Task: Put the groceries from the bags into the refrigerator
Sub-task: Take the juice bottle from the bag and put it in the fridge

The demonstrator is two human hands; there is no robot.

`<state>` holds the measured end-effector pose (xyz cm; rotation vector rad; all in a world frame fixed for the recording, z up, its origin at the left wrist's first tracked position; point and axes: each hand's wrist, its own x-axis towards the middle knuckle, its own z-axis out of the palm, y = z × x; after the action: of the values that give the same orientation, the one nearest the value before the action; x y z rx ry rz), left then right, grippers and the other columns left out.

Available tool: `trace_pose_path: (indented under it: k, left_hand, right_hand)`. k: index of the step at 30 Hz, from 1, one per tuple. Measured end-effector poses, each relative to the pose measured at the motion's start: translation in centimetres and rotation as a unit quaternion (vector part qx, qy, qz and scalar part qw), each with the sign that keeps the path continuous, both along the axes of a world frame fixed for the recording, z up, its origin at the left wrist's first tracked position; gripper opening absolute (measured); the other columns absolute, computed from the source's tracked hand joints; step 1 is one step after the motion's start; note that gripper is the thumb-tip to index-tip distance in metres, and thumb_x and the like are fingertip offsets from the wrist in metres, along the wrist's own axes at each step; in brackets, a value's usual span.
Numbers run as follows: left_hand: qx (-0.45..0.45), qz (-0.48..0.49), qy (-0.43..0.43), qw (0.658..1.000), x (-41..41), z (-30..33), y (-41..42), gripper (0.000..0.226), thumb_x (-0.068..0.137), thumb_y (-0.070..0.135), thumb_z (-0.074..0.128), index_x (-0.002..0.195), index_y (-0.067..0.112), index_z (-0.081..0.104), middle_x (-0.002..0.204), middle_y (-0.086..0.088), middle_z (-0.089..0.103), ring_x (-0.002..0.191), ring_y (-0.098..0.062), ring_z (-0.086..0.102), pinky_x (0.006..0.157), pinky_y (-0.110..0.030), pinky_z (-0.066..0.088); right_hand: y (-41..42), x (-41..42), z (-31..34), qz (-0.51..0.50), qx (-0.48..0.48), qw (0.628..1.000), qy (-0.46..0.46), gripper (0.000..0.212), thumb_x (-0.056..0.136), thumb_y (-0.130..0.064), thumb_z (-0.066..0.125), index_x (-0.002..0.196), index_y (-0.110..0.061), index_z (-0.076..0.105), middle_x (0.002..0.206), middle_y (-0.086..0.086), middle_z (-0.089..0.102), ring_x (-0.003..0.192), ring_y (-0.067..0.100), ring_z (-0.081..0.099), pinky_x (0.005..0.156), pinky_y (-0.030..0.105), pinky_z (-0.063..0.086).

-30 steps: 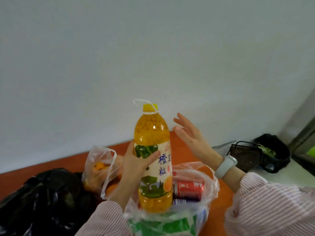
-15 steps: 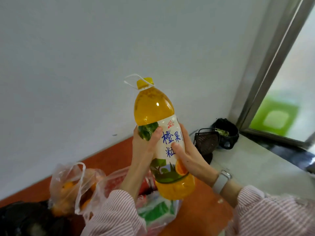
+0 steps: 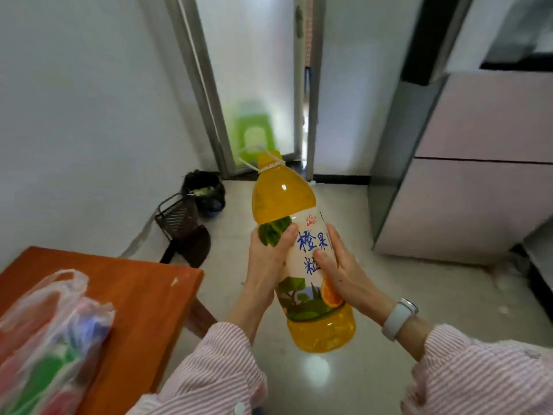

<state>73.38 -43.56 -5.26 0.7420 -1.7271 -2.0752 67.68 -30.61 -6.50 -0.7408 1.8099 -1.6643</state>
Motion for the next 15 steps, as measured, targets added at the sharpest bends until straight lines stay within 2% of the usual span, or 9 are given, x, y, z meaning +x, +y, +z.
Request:
trace_pose_path:
  k: [3, 6, 9, 11, 13, 15]
  left_hand:
    - [0.016, -0.11, -0.023, 0.993, -4.8, -0.8, 9.0, 0.063, 0.071, 0.04, 0.069, 0.122, 0.013, 0.045, 0.106, -0.011, 0.067, 0.085, -0.022, 0.069, 0.063, -0.029, 0.058]
    - [0.008, -0.212, -0.023, 0.977, -9.0, -1.1, 17.0, 0.032, 0.08, 0.031, 0.065, 0.106, 0.017, 0.053, 0.092, -0.005, 0.07, 0.072, -0.012, 0.07, 0.054, -0.02, 0.053]
    - [-0.005, -0.296, -0.025, 0.955, -12.7, -0.9, 23.8, 0.039, 0.079, 0.035, 0.065, 0.11, 0.016, 0.052, 0.097, -0.007, 0.07, 0.075, -0.014, 0.07, 0.056, -0.021, 0.054]
    - [-0.015, -0.341, -0.023, 0.94, -15.2, -1.0, 27.6, 0.029, 0.079, 0.034, 0.065, 0.103, 0.021, 0.054, 0.094, -0.005, 0.071, 0.075, -0.013, 0.07, 0.059, -0.023, 0.056]
    - [-0.018, -0.381, -0.015, 0.924, -17.9, -1.1, 31.0, 0.017, 0.082, 0.03, 0.064, 0.095, 0.024, 0.055, 0.086, 0.001, 0.072, 0.072, -0.012, 0.071, 0.059, -0.024, 0.056]
    - [-0.026, -0.415, -0.012, 0.909, -20.9, -1.2, 33.9, 0.019, 0.082, 0.03, 0.063, 0.097, 0.021, 0.056, 0.085, 0.001, 0.072, 0.073, -0.013, 0.071, 0.059, -0.024, 0.056]
  right_hand:
    - [9.8, -2.2, -1.0, -0.107, 0.017, 0.994, -0.009, 0.04, 0.086, -0.047, 0.047, 0.122, -0.043, 0.03, 0.105, -0.001, 0.063, 0.084, 0.012, 0.068, 0.064, 0.021, 0.053]
    - [18.2, -3.9, -1.5, -0.215, 0.018, 0.977, -0.002, 0.038, 0.085, -0.045, 0.049, 0.12, -0.043, 0.034, 0.105, -0.003, 0.064, 0.087, 0.011, 0.067, 0.067, 0.022, 0.054]
    - [24.8, -5.5, -2.0, -0.304, 0.012, 0.952, -0.005, 0.033, 0.087, -0.044, 0.049, 0.116, -0.049, 0.034, 0.106, -0.004, 0.063, 0.087, 0.012, 0.067, 0.068, 0.025, 0.054]
    - [28.3, -6.7, -2.5, -0.355, 0.015, 0.935, -0.003, 0.036, 0.089, -0.04, 0.049, 0.121, -0.045, 0.033, 0.109, -0.001, 0.063, 0.089, 0.014, 0.067, 0.071, 0.028, 0.056]
    - [31.5, -8.3, -2.8, -0.395, 0.009, 0.918, -0.007, 0.04, 0.091, -0.034, 0.048, 0.128, -0.039, 0.032, 0.111, 0.001, 0.063, 0.091, 0.015, 0.067, 0.071, 0.027, 0.056]
    - [34.2, -10.4, -2.9, -0.423, 0.011, 0.906, -0.008, 0.043, 0.092, -0.031, 0.047, 0.131, -0.035, 0.031, 0.111, 0.0, 0.063, 0.091, 0.014, 0.067, 0.07, 0.025, 0.055]
